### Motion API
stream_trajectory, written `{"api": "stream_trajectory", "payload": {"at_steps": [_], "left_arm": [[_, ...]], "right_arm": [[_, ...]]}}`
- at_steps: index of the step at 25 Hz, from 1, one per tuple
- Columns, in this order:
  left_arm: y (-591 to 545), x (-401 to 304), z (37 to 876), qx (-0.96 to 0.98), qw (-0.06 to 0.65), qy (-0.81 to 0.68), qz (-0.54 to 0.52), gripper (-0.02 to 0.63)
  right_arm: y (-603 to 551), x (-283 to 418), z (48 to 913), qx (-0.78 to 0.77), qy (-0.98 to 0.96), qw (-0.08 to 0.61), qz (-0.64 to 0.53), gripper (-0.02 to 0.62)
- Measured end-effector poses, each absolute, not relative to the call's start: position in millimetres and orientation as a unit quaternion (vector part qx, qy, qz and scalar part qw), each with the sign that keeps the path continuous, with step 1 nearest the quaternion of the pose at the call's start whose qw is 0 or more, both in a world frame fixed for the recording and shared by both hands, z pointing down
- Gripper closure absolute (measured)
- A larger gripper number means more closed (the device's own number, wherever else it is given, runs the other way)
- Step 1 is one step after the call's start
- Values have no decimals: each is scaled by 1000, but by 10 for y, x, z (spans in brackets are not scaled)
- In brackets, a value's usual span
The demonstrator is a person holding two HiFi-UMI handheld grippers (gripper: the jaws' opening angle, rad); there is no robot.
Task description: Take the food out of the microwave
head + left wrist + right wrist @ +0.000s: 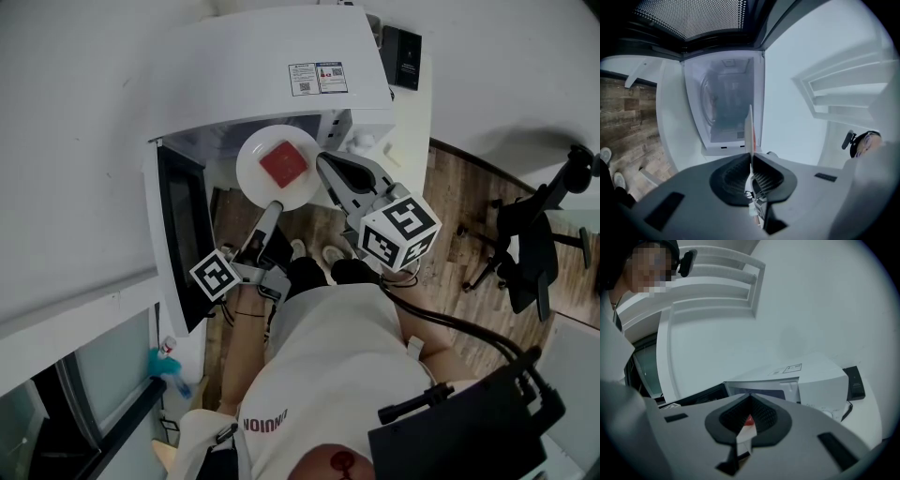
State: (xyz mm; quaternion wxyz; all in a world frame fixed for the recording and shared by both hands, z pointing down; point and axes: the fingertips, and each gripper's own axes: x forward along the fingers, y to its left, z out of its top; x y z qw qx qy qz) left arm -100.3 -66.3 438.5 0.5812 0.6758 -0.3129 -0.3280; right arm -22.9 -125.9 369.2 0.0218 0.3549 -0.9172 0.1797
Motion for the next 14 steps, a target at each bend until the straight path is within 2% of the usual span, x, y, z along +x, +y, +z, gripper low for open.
{"api": "stream_trajectory", "payload": {"at_steps": [14], "left_arm": [[-679, -1033, 4391, 675, 583, -311, -328, 581]], "right_arm": [[-1301, -264, 3698, 355, -917, 23, 180, 575]]}}
